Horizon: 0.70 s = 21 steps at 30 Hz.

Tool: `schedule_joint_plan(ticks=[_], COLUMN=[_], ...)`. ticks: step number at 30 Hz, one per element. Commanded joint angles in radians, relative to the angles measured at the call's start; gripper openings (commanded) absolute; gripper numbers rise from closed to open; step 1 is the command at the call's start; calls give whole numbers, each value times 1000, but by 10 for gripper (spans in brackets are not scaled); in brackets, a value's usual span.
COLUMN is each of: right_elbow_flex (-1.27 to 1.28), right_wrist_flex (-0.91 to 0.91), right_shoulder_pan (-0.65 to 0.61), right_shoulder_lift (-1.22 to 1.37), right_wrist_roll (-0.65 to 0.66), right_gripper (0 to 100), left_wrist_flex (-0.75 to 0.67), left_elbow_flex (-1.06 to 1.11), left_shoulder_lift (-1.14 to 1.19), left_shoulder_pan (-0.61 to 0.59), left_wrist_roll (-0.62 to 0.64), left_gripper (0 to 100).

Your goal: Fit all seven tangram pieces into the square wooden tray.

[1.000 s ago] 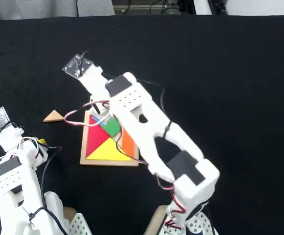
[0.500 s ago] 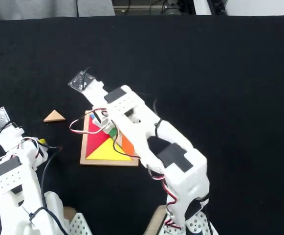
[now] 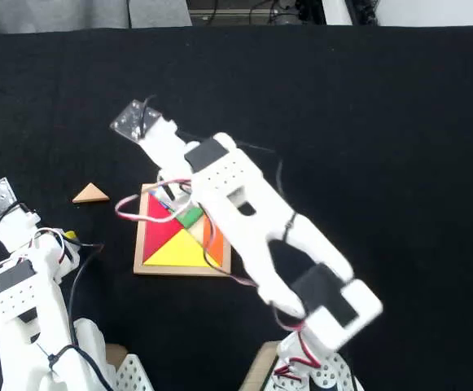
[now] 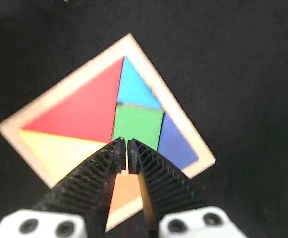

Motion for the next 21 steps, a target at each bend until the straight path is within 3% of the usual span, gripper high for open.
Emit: schedule_joint_plan(ticks=[1,21], right_elbow_flex=[79,81], right_wrist_flex=[-55,-140], right_shoulder_pan=[12,12], right_shoulder_lift=[-76,102], right_wrist_roll=[38,38], right_gripper=[11,11], left_wrist_flex=[-20,-20], left_elbow_flex=[-4,-4], left_shoulder_lift=[-17,-17], left_shoulder_pan=[10,10], left_wrist_roll=[-8,-8], left_gripper=[216,216])
